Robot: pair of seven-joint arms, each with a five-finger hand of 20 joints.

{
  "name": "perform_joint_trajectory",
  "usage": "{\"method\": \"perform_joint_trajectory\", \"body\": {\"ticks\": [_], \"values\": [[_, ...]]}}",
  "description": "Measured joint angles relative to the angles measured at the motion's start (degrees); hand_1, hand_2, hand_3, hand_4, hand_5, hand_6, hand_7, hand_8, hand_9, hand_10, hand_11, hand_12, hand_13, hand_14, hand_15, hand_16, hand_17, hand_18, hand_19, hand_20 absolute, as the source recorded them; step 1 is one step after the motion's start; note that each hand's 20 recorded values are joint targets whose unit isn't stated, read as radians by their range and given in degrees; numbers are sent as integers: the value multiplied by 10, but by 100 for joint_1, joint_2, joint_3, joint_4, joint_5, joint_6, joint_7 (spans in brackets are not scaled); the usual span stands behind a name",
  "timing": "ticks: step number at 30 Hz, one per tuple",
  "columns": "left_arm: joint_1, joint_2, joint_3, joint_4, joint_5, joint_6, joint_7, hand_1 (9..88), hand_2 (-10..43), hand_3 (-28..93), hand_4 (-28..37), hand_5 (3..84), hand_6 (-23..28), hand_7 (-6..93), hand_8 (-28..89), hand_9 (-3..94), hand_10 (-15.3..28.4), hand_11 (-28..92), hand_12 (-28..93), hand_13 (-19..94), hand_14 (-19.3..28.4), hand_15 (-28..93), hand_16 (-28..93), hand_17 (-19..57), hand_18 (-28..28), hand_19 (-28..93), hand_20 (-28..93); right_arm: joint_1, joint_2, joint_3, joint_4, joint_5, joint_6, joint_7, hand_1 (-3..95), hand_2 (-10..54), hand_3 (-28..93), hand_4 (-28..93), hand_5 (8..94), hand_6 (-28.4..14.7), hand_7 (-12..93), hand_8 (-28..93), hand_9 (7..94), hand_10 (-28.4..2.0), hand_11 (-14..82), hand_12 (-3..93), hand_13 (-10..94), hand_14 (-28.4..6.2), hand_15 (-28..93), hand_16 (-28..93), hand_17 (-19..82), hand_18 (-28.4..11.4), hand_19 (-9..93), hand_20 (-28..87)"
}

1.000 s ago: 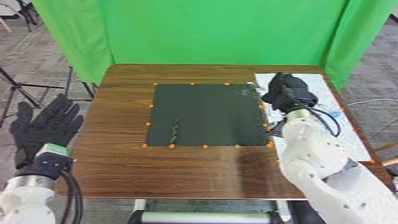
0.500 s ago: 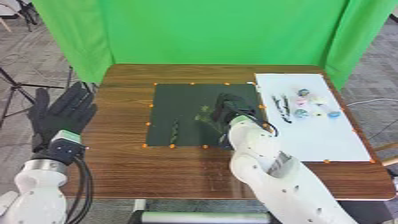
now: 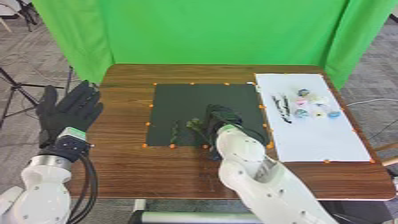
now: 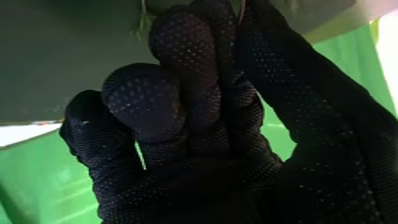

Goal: Arrange flowers

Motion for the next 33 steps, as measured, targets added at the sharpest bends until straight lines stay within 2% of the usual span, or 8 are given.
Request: {"method": "perform_joint_trajectory", "body": {"ticks": [7, 14, 18, 22, 25, 26, 33], "values": [[-103, 6, 84, 56, 15, -1, -84, 243, 161, 688, -283, 402, 71, 135, -86, 300, 129, 191, 72, 182, 107, 290, -112, -50, 81, 263, 63, -114, -96, -31, 105, -69, 41, -34, 476, -83, 709, -194, 729, -22, 430, 192, 820, -135, 404, 351, 782, -107, 638, 349, 486, -240, 932, 454], [-116, 2, 111, 64, 15, 0, -130, 244, 160, 689, -283, 403, 72, 139, -87, 300, 129, 192, 72, 182, 107, 290, -113, -49, 81, 263, 64, -196, -96, -100, 182, -212, 638, -164, 458, -89, 696, -192, 736, -39, 320, 166, 815, -144, 394, 303, 778, -106, 632, 340, 481, -238, 932, 440], [-116, 1, 135, 65, 15, 0, -153, 245, 160, 688, -283, 403, 72, 140, -87, 300, 129, 193, 73, 183, 107, 290, -113, -49, 81, 263, 64, -219, -96, -108, 186, -270, 782, -206, 431, -93, 705, -192, 737, -42, 301, 156, 816, -145, 390, 299, 777, -108, 631, 338, 482, -240, 932, 441], [-117, 1, 160, 67, 15, 0, -153, 245, 160, 689, -283, 403, 72, 141, -88, 300, 130, 193, 74, 183, 108, 293, -111, -48, 81, 262, 63, -216, -96, -127, 177, -326, 777, -199, 388, -95, 718, -192, 735, -45, 267, 112, 817, -147, 386, 298, 777, -110, 630, 339, 481, -243, 932, 443], [-114, 1, 160, 67, 10, 0, -139, 245, 160, 688, -283, 403, 73, 142, -87, 299, 130, 195, 75, 182, 109, 296, -112, -49, 82, 262, 64, -207, -89, -127, 141, -319, 761, -178, 344, -95, 708, -179, 730, -45, 276, -67, 813, -149, 384, 301, 772, -113, 630, 344, 476, -246, 932, 446], [-109, 1, 159, 67, 9, 0, -137, 246, 159, 688, -283, 403, 74, 142, -87, 300, 130, 195, 76, 182, 109, 297, -112, -50, 83, 264, 64, -206, -83, -127, 123, -316, 756, -176, 330, -95, 700, -179, 725, -47, 271, -87, 811, -150, 383, 301, 770, -115, 631, 345, 474, -247, 932, 446], [-16, -13, 101, 53, 0, 4, -78, 245, 157, 689, -283, 405, 75, 145, -87, 301, 131, 199, 79, 183, 110, 300, -113, -52, 85, 269, 65, -204, 27, -128, -107, -352, 402, -219, 313, -95, 678, -183, 721, -53, 242, -89, 806, -153, 380, 299, 761, -119, 634, 342, 469, -248, 932, 441]]}}
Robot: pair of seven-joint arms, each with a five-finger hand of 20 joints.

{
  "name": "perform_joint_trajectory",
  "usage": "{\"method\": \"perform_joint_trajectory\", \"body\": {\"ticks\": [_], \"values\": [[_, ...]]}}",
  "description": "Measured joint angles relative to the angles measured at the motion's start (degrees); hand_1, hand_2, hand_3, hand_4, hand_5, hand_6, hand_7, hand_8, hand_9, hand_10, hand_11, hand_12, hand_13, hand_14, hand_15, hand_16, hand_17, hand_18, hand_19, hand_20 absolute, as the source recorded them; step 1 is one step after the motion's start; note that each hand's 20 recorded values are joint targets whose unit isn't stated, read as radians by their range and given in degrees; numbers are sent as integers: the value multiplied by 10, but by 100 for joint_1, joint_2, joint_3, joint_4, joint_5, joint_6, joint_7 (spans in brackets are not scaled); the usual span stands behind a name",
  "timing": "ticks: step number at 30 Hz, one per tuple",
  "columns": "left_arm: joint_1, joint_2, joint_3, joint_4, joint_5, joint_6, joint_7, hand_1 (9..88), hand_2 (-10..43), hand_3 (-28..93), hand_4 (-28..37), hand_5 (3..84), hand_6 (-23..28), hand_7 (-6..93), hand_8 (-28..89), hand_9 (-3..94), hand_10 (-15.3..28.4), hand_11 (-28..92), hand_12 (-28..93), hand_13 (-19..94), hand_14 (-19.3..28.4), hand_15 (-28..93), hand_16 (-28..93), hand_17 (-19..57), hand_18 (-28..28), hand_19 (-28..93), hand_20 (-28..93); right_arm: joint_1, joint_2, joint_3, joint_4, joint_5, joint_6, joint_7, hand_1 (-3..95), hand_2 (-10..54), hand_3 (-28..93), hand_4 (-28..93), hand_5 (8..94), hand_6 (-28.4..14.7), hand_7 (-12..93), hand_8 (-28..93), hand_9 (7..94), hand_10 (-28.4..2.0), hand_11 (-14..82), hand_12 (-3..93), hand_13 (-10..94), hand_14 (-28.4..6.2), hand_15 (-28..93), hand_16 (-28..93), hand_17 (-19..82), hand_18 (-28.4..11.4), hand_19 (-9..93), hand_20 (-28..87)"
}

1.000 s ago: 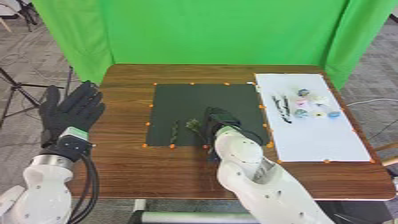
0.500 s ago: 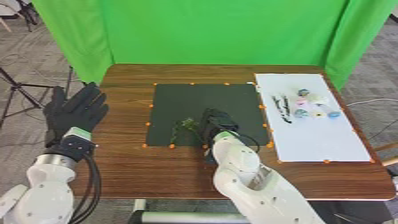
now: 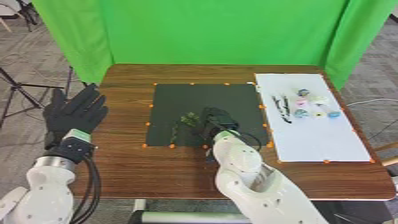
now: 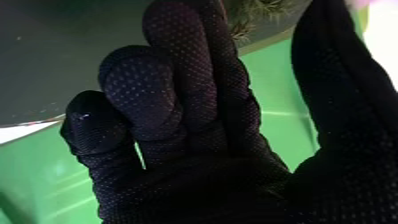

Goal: Arrange flowers

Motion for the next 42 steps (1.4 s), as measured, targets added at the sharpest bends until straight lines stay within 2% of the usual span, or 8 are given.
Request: {"method": "perform_joint_trajectory", "body": {"ticks": [6, 17, 22, 29, 32, 35, 39, 42], "values": [[88, -6, -44, -11, -8, 2, 61, 247, 158, 686, -283, 405, 75, 146, -87, 301, 131, 199, 80, 184, 111, 304, -115, -52, 86, 270, 64, 2, 51, 48, -220, 112, -482, 23, 316, -93, 670, -177, 738, -62, 192, -93, 816, -156, 361, 289, 763, -125, 627, 335, 466, -253, 932, 436], [116, -9, -52, -19, -31, 7, 90, 248, 159, 686, -283, 406, 76, 147, -87, 301, 133, 200, 81, 183, 112, 307, -116, -53, 86, 272, 63, 1, 142, 26, -473, 74, -326, 10, 342, -9, 715, -173, 735, -68, 145, -96, 833, -159, 332, 280, 777, -125, 615, 331, 476, -253, 932, 428], [116, -14, -55, -19, -32, 6, 86, 247, 159, 687, -283, 406, 76, 148, -88, 301, 133, 200, 80, 184, 112, 306, -117, -53, 86, 272, 63, -27, 196, 46, -556, -175, -175, -10, 334, -25, 715, -173, 711, -65, 151, -90, 821, -158, 321, 276, 768, -123, 614, 334, 471, -253, 932, 427], [121, -31, -82, -35, -32, 3, 88, 248, 159, 687, -283, 407, 76, 148, -88, 301, 133, 200, 80, 184, 112, 305, -117, -53, 86, 272, 63, -68, 473, 601, -570, -271, 444, 89, 322, -77, 682, -180, 674, -79, 141, -87, 802, -164, 322, 275, 758, -123, 621, 339, 468, -254, 932, 433], [143, -32, -101, -53, -32, 3, 96, 248, 159, 687, -283, 395, 73, 148, -88, 298, 133, 199, 80, 184, 112, 305, -117, -53, 86, 272, 63, 30, 780, 941, -451, -168, 434, 339, 313, -94, 666, -192, 621, -102, 116, -78, 781, -171, 330, 277, 751, -124, 629, 339, 468, -254, 932, 440], [206, -32, -157, -91, -36, 15, 136, 247, 157, 690, -283, 390, 73, 151, -88, 298, 133, 200, 81, 185, 113, 306, -115, -53, 86, 273, 62, 199, 1142, 1276, -189, 70, 164, 654, 309, -95, 647, -208, 598, -113, 105, -76, 768, -174, 339, 280, 745, -127, 637, 343, 466, -253, 932, 444], [309, -32, -214, -142, -88, 35, 254, 247, 157, 690, -283, 390, 74, 154, -89, 300, 133, 204, 83, 187, 114, 308, -115, -52, 86, 272, 62, 517, 1565, 1522, 365, 525, -250, 823, 305, -95, 631, -229, 595, -116, 101, -73, 766, -174, 345, 282, 739, -127, 646, 345, 463, -253, 932, 450], [357, -25, -213, -153, -149, 53, 354, 247, 156, 691, -283, 393, 75, 158, -90, 301, 134, 207, 83, 187, 114, 308, -114, -52, 86, 272, 62, 858, 1795, 1392, 848, 723, -309, 859, 301, -95, 627, -242, 601, -117, 99, -72, 766, -172, 361, 288, 737, -128, 650, 345, 462, -253, 932, 452]]}}
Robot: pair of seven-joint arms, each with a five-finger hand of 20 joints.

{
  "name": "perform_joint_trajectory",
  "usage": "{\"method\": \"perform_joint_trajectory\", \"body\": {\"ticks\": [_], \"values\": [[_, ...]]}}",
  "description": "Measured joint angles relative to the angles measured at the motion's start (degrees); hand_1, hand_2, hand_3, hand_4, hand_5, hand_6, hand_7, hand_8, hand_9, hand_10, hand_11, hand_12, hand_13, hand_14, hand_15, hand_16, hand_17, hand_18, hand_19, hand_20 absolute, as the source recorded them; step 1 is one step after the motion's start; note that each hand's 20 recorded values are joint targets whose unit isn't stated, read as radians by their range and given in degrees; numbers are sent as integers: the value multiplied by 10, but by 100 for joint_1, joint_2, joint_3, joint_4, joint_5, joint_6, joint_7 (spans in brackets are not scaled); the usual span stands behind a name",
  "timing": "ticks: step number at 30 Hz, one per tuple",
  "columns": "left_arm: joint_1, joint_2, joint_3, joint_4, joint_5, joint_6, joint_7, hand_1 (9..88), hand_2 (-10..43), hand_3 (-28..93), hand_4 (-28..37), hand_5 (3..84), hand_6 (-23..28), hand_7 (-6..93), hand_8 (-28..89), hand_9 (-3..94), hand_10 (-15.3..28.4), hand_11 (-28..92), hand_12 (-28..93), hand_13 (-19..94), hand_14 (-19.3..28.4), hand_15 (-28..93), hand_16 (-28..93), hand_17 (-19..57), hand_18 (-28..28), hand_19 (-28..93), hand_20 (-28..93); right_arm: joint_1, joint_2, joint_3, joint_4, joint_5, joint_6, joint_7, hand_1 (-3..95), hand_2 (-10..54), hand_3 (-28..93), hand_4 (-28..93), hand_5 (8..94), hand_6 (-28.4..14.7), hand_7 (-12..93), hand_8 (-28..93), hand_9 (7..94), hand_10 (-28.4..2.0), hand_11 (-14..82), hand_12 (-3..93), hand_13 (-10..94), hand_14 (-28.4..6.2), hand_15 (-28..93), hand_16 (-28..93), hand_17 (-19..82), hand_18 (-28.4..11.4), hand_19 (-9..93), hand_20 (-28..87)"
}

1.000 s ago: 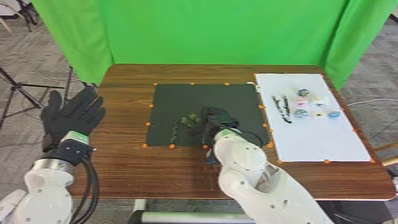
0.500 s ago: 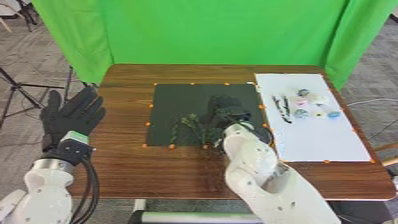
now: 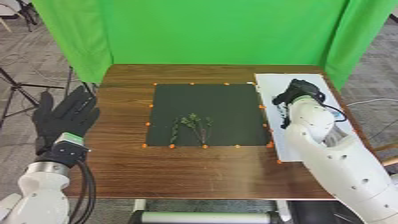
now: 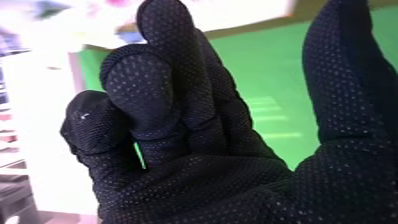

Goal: Arrange flowers

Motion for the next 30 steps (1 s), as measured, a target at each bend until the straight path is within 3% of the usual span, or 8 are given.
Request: {"method": "perform_joint_trajectory", "body": {"ticks": [6, 22, 30], "values": [[-5, 12, 56, 1, -44, 6, 60, 247, 157, 690, -283, 396, 77, 159, -91, 301, 135, 208, 83, 188, 113, 308, -115, -53, 87, 273, 63, 574, 106, -404, 506, 166, -115, -2, 296, -95, 606, -256, 617, -108, 106, -73, 772, -167, 374, 293, 738, -130, 659, 345, 461, -253, 932, 454], [-44, -15, 112, 5, -41, 8, 9, 247, 157, 690, -283, 400, 78, 158, -91, 301, 135, 208, 83, 188, 114, 311, -116, -53, 87, 274, 63, 645, -146, -412, 635, 441, -649, 21, 299, -95, 591, -253, 634, -104, 104, -80, 777, -165, 378, 300, 740, -131, 663, 352, 462, -256, 932, 460], [-52, -65, 119, 5, -23, 8, -50, 248, 158, 690, -283, 401, 78, 159, -91, 302, 135, 209, 83, 188, 115, 311, -116, -53, 87, 274, 62, 684, -232, -496, 953, 470, -705, 117, 378, -95, 660, -269, 682, -77, 167, -78, 792, -154, 391, 301, 756, -121, 657, 344, 470, -252, 932, 455]]}}
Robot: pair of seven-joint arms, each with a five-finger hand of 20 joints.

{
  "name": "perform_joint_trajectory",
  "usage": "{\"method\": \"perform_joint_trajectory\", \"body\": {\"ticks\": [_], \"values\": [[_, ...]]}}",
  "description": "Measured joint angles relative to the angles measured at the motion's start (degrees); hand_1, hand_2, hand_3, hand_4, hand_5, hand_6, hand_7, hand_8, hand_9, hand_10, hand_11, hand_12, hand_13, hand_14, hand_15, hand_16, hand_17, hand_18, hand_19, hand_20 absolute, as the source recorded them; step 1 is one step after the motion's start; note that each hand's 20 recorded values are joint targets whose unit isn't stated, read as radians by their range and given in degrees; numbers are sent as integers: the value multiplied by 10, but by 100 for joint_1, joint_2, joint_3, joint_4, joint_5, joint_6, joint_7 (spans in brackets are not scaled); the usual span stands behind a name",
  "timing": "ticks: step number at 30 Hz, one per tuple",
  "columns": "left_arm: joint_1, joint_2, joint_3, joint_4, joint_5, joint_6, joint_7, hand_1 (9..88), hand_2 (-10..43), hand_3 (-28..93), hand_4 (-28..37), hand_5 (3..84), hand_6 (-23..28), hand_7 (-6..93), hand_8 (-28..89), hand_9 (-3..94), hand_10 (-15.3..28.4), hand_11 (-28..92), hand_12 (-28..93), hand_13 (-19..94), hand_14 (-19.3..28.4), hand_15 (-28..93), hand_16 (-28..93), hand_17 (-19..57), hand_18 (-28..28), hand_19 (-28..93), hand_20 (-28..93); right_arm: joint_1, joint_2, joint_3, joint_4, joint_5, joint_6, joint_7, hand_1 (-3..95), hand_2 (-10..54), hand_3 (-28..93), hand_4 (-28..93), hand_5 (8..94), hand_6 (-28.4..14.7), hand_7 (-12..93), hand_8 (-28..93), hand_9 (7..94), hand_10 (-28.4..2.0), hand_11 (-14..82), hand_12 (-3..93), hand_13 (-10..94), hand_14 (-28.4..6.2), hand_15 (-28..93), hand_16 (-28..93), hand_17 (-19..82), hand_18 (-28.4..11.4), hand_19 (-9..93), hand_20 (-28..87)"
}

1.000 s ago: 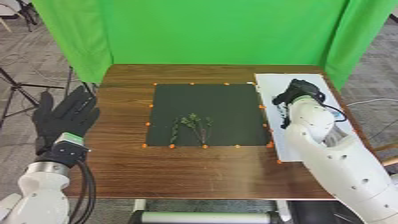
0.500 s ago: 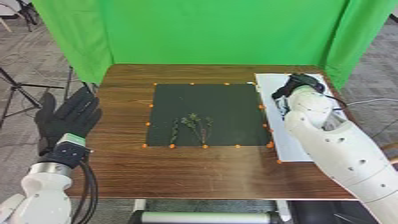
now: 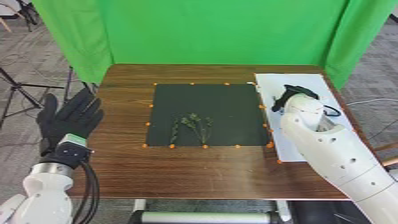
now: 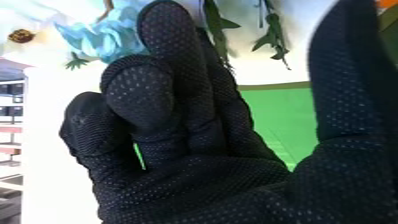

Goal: Arrange flowers

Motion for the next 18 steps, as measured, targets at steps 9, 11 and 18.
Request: {"method": "perform_joint_trajectory", "body": {"ticks": [9, 11, 18], "values": [[-41, -56, -2, 13, 81, 25, -120, 245, 157, 695, -283, 405, 80, 162, -91, 308, 137, 217, 86, 192, 126, 327, -112, -53, 87, 275, 63, 149, 44, -316, 96, -49, -119, 54, 523, -95, 604, -271, 739, -32, 308, 186, 824, -132, 434, 332, 795, -99, 657, 364, 503, -242, 932, 498], [-56, -57, -2, 13, 82, 27, -133, 245, 157, 695, -283, 405, 80, 162, -91, 308, 138, 217, 86, 193, 126, 326, -113, -53, 87, 275, 63, 147, 38, -324, 98, -50, -149, 53, 540, -95, 614, -268, 742, -24, 335, 192, 832, -122, 413, 390, 799, -97, 657, 366, 505, -241, 932, 499], [-94, -72, -6, 20, 91, 23, -183, 246, 156, 695, -283, 406, 81, 161, -91, 309, 138, 218, 86, 195, 125, 329, -113, -53, 88, 276, 63, 80, 0, -370, 6, -80, -154, -44, 561, -95, 688, -253, 765, -16, 372, 213, 860, -103, 363, 462, 815, -92, 651, 371, 517, -239, 932, 503]]}}
